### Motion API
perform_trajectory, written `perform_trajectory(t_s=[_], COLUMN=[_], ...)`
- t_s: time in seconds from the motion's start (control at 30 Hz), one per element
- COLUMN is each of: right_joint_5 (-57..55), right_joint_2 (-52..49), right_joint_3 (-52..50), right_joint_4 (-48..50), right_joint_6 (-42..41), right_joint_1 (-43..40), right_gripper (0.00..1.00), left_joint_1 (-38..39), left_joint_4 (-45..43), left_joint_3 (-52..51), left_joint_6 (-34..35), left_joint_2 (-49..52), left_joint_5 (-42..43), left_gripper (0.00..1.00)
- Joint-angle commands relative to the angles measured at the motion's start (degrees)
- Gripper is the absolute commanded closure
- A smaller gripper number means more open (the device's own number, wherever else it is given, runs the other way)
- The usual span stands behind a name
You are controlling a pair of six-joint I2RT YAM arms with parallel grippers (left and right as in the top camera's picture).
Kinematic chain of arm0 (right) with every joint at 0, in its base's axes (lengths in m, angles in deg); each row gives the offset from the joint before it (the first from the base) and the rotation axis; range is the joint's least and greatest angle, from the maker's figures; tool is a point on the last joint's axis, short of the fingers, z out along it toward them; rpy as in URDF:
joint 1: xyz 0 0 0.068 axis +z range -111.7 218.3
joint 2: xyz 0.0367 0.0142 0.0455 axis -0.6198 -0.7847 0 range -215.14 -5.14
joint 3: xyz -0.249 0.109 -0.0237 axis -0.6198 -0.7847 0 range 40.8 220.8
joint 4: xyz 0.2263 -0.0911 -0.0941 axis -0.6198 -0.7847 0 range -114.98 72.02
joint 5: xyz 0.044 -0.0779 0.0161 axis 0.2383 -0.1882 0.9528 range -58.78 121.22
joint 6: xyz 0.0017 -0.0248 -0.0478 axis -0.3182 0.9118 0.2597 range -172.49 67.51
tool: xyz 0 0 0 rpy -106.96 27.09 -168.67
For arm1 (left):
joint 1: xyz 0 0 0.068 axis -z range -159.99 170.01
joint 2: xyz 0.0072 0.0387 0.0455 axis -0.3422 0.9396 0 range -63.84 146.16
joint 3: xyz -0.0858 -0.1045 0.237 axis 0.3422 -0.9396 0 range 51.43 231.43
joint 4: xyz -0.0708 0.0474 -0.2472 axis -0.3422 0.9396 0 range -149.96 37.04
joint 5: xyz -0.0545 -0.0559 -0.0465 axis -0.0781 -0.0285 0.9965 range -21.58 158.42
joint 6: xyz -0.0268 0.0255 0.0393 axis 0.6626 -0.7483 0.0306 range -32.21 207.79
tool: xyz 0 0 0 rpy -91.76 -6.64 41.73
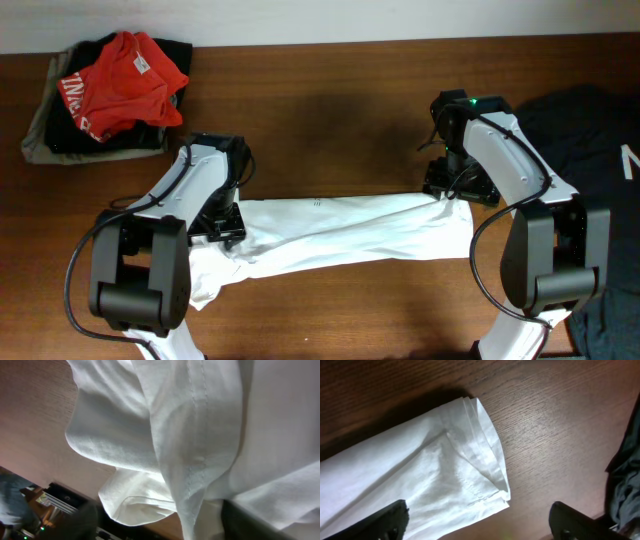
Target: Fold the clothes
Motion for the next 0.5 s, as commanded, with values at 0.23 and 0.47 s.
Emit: perform_trajectory(t_s=[0.23, 0.47], right_joint_5=[3.74, 7.23], right_joint_2=[1.51, 1.51], right_joint_3=[-0.35, -0.35], right_joint_4=[3.06, 5.38], right_joint_6=[5.49, 5.7], right_joint_1=[0.28, 0.31], right_gripper=[0.02, 0.06], left_joint_1=[-0.15, 4.55], left_joint_4=[3.93, 3.06], left_joint_3=[9.66, 14.38], left_joint_6=[0.42, -1.79], left_joint_2=[-0.66, -2.4], left_joint_5=[-0.15, 2.12], left_gripper=[0.16, 0.33])
